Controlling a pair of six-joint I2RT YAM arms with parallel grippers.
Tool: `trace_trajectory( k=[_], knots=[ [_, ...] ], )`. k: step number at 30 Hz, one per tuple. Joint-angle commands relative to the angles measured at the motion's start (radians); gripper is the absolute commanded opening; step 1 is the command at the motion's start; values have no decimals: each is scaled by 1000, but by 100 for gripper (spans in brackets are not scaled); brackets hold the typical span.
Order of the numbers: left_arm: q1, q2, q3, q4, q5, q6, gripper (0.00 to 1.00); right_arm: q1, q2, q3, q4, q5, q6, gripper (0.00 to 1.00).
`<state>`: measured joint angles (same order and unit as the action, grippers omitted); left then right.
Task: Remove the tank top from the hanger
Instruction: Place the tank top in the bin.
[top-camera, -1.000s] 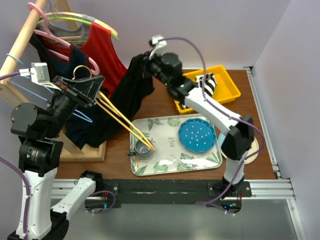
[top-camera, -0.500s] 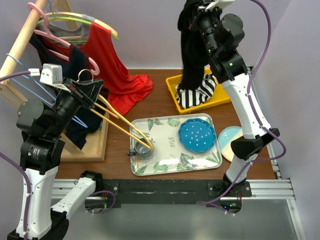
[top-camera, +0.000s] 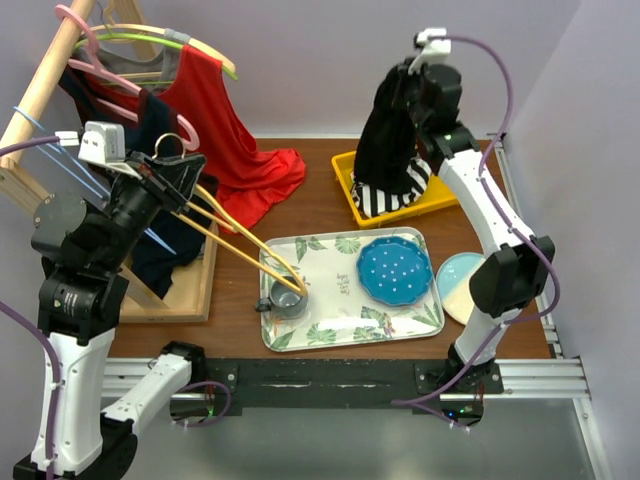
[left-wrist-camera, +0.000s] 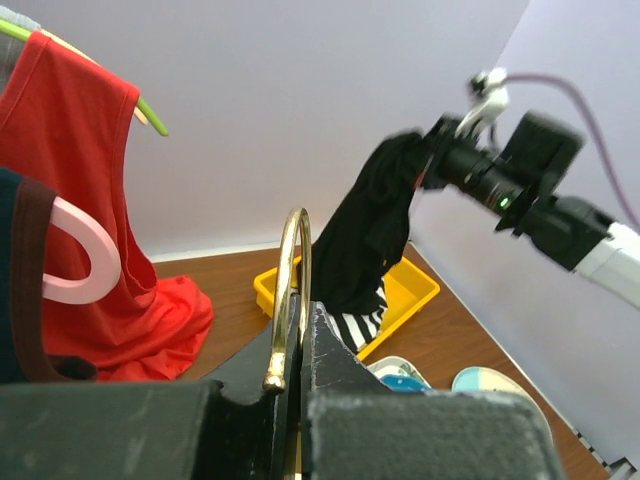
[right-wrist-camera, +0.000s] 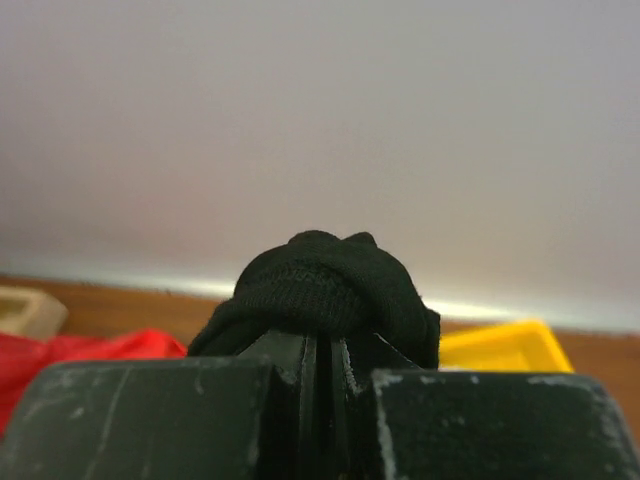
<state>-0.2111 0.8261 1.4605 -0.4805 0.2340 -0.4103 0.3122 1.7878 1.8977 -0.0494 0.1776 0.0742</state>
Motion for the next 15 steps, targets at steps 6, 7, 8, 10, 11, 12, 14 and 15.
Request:
trace_trajectory(
  k=[6,7,8,10,11,12,14,15],
  knots=[
    [-11,31,101,13,-36,47,0,-106,86,-195,-71,94,117,0],
    [-11,33,103,14,-35,47,0,-123,105,-183,-85,98,130,0],
    [-11,34,107,17,-30,45,0,-139,123,-177,-96,105,140,0],
    [-11,38,112,17,-24,44,0,-180,180,-152,-128,115,167,0],
    [-11,39,115,17,-22,44,0,-191,199,-144,-138,114,177,0],
    [-11,41,113,19,-19,44,0,-208,215,-140,-142,108,193,0],
    [-11,41,107,22,-21,45,0,-216,255,-135,-142,105,199,13],
    [-11,41,104,25,-22,47,0,-219,265,-121,-148,103,199,20]
  ],
)
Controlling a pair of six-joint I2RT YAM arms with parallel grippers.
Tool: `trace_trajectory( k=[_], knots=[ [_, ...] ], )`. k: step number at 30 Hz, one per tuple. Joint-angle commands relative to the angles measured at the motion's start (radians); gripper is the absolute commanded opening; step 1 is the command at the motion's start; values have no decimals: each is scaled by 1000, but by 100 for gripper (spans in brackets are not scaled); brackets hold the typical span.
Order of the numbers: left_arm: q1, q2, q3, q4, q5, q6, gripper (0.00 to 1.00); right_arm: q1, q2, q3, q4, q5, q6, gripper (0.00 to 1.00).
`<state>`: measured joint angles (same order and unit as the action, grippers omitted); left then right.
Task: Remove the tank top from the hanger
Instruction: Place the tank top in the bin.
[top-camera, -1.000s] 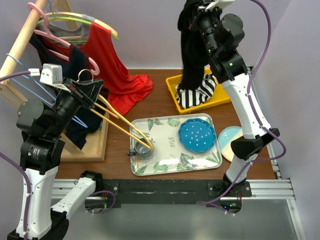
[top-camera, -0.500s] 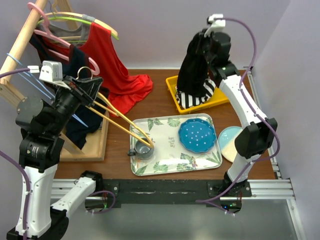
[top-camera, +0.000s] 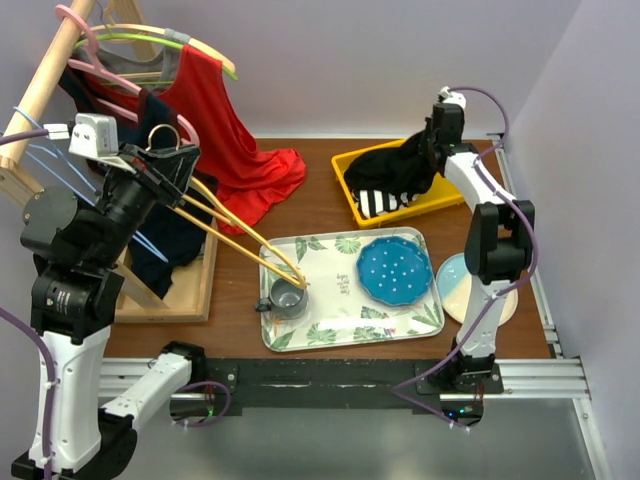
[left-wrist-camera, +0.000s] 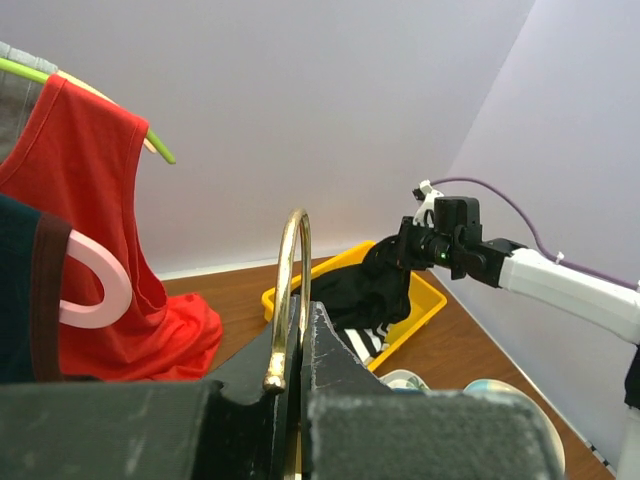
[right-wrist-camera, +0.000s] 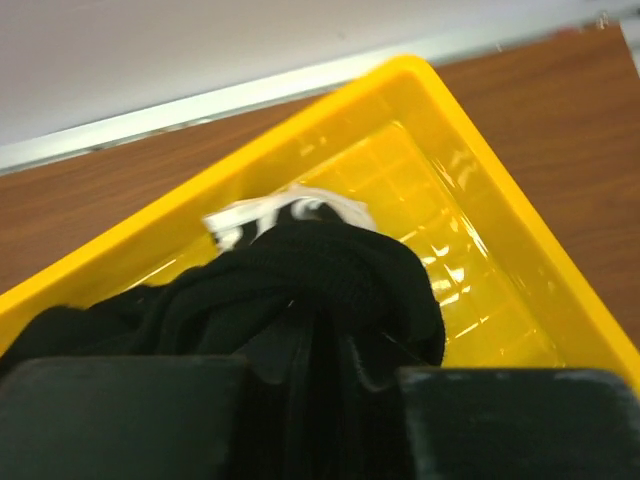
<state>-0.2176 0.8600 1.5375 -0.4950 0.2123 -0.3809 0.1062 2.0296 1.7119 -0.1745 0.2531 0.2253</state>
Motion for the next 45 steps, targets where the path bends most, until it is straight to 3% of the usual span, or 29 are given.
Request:
trace_trajectory(
  k=[1,7,11,13,17,20,21,25,28,32,45],
  knots=[
    [-5,8,24,41,-1,17,0,-14,32,74,-26,28,48,32],
    [-5,30,30,42,-1,25,0,-22,37,138,-25,50,3,68],
    [-5,39,32,45,-5,33,0,-22,32,230,-155,98,5,78],
    [-5,40,35,46,-10,36,0,-20,-3,230,-197,106,6,79],
    [-5,51,32,46,-21,51,0,-7,-104,192,-249,-55,19,79],
    [-5,56,12,55,-25,60,0,13,-230,123,-267,-356,37,79],
    [-5,54,7,58,-27,63,0,21,-271,48,-234,-550,52,78],
    [-5,51,-23,62,-53,82,0,119,-570,-230,30,-790,124,79],
    [-5,50,-36,58,-70,99,0,222,-652,-276,37,-859,95,81],
    [-5,48,-43,32,-123,137,0,314,-745,-274,59,-1003,184,81],
    [-3,37,-63,1,-182,174,0,526,-845,-345,84,-1000,378,77]
  ],
)
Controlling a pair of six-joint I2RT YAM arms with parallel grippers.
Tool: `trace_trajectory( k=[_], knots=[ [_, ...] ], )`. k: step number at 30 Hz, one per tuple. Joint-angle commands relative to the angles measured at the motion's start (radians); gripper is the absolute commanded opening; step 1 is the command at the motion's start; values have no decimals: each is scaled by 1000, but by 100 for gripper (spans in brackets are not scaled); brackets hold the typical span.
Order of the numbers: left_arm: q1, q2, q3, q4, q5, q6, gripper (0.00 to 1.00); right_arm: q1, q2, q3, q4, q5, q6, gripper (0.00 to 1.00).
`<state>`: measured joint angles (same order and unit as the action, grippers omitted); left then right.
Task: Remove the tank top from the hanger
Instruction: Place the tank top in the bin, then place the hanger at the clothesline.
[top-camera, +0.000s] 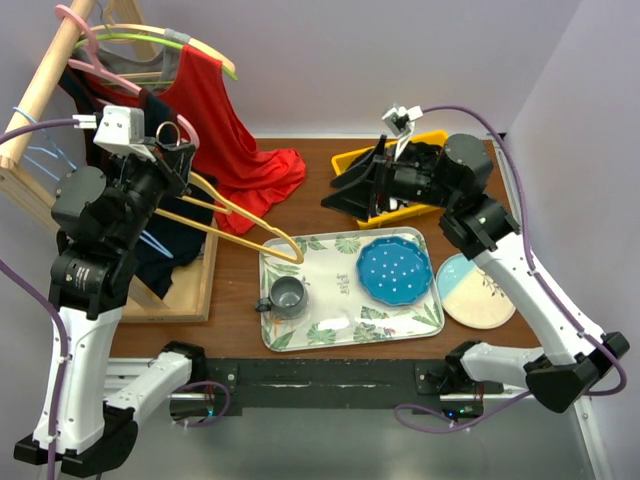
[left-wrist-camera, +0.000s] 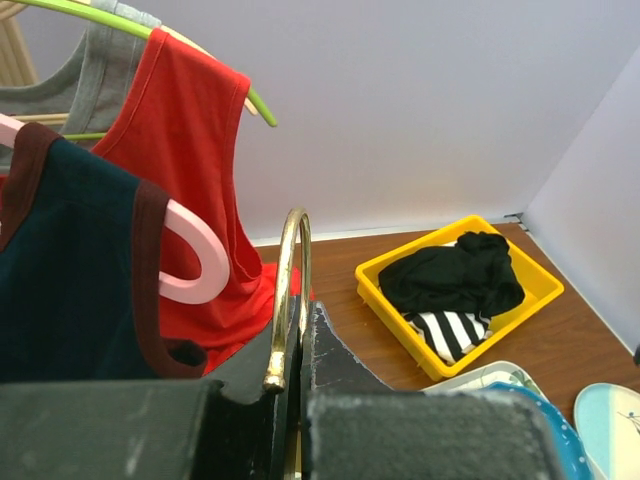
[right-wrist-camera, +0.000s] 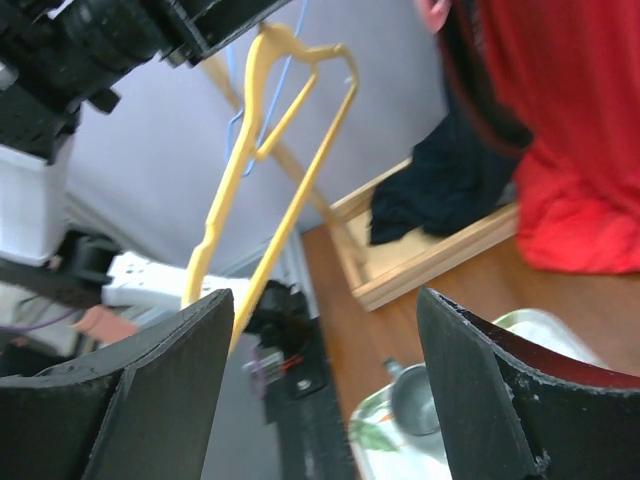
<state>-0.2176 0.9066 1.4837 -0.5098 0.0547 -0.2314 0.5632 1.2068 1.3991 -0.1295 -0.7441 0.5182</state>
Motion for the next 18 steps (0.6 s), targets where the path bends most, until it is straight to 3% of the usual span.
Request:
trace_trajectory(
  k=[1,6,11,18],
  knots=[
    [-3,-9,-10,11,-27,26,0,85,-41,-40,47,14,86,77],
    [-3,-12,-20,11,-35,30,0,168,-35,-28,13,69,89,76],
    [-5,-15,-13,-1,-52,32,0,303,-21,30,-154,359,-59,72],
    [-3,3,7,-6,-52,15,0,368,5,89,-197,405,-103,71]
  ],
)
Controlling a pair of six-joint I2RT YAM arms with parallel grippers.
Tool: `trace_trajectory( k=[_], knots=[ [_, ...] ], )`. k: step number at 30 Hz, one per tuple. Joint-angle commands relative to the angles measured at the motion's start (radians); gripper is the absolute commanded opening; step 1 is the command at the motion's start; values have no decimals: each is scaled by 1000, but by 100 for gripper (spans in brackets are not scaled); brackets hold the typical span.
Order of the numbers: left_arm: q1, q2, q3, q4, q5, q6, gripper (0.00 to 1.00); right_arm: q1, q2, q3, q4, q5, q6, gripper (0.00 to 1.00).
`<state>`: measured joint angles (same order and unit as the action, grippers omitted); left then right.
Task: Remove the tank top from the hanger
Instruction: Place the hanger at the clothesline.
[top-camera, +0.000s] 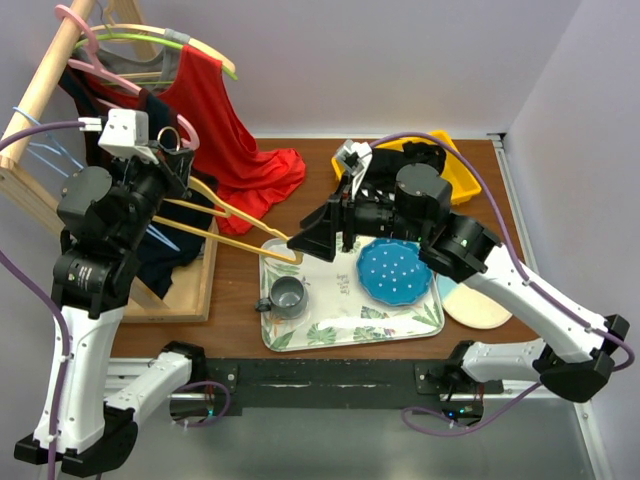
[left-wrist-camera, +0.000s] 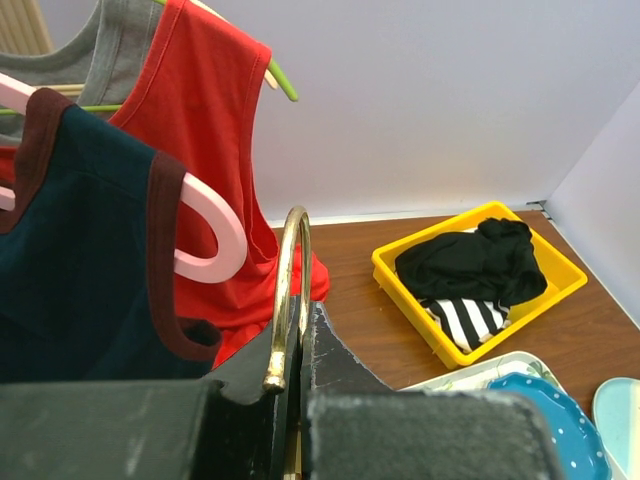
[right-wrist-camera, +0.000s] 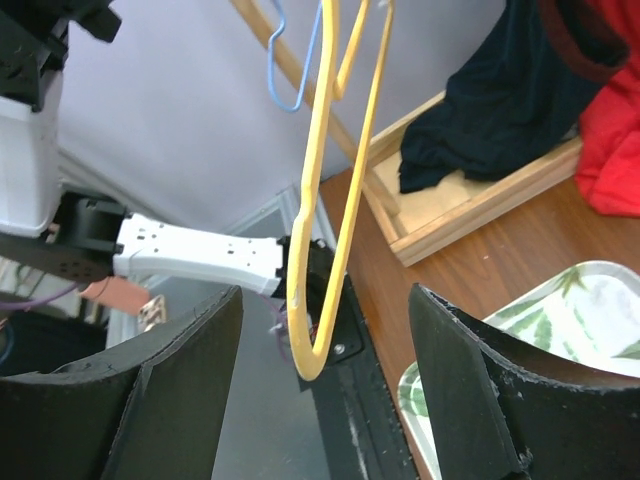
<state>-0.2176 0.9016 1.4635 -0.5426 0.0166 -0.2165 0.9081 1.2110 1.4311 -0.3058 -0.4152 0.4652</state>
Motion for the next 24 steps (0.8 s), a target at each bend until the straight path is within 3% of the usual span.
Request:
trace_trajectory(
  k=[1,7,10,14,21,23,24],
  knots=[
    [-5,5,27,26,-14,-1,0,32,1,57,-15,75,-50,71],
    [-3,-9,14,38,-40,-7,0,63,36,86,-82,179,-114,68],
    [-3,-3,29,32,-35,-9,0,71,47,68,-70,162,-128,60],
    [-5,2,38,30,-40,-11,0,77,59,46,-59,141,-123,42],
    [-5,0,35,38,-46,-15,0,89,73,8,31,73,-120,27],
    [-3,-1,37,43,-50,-15,0,95,79,11,56,82,-129,3],
    [-3,-1,38,46,-52,-14,0,101,78,12,65,91,-152,0]
  ],
)
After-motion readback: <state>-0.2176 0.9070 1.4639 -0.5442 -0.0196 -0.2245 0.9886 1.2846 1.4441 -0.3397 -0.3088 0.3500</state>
